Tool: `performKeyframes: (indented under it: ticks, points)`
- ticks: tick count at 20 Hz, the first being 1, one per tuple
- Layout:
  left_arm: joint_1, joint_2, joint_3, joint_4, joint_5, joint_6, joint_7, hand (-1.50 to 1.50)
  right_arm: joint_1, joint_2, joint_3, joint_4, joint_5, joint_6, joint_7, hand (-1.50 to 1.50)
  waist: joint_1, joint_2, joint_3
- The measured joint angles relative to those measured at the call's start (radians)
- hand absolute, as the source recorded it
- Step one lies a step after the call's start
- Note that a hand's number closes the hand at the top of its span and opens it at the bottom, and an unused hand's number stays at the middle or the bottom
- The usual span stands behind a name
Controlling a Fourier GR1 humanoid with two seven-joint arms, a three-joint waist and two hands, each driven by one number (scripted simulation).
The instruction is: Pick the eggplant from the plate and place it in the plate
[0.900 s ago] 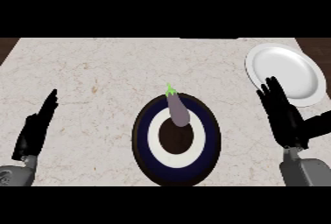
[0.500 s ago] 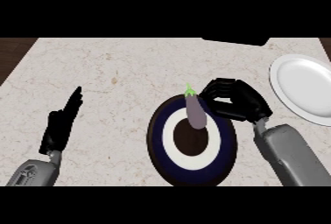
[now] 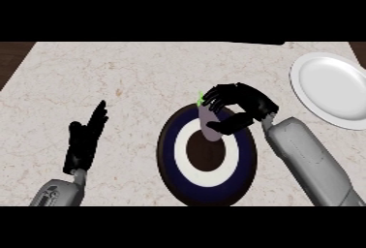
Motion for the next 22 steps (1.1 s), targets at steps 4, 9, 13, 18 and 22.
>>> performKeyframes:
  ticks: [4, 9, 13, 18, 22]
  points:
    - [0.012, -0.011, 0.0, -0.027, -0.003, 0.019, 0.031, 0.0, -0.098, 0.011, 0.013, 0.113, -0.035, 0.189, -0.024, -1.5, -0.017, -0.002, 0.002]
    - [0.008, -0.024, -0.008, -0.03, -0.016, 0.03, 0.041, 0.0, -0.25, -0.017, 0.095, 0.196, 0.067, 0.353, -0.054, -1.5, -0.02, -0.001, 0.002]
    - [0.013, -0.023, -0.006, -0.034, -0.017, 0.026, 0.044, 0.0, -0.365, -0.003, 0.161, 0.276, 0.17, 0.429, -0.091, -1.5, -0.017, 0.001, 0.002]
    - [0.013, -0.015, 0.007, -0.045, -0.011, 0.013, 0.045, 0.0, -0.498, 0.033, 0.223, 0.414, 0.246, 0.574, -0.117, -1.5, -0.012, 0.004, 0.002]
    - [0.015, -0.019, 0.001, -0.067, -0.023, 0.022, 0.063, 0.0, -0.569, 0.083, 0.262, 0.527, 0.289, 0.678, -0.128, -1.5, -0.013, 0.003, 0.002]
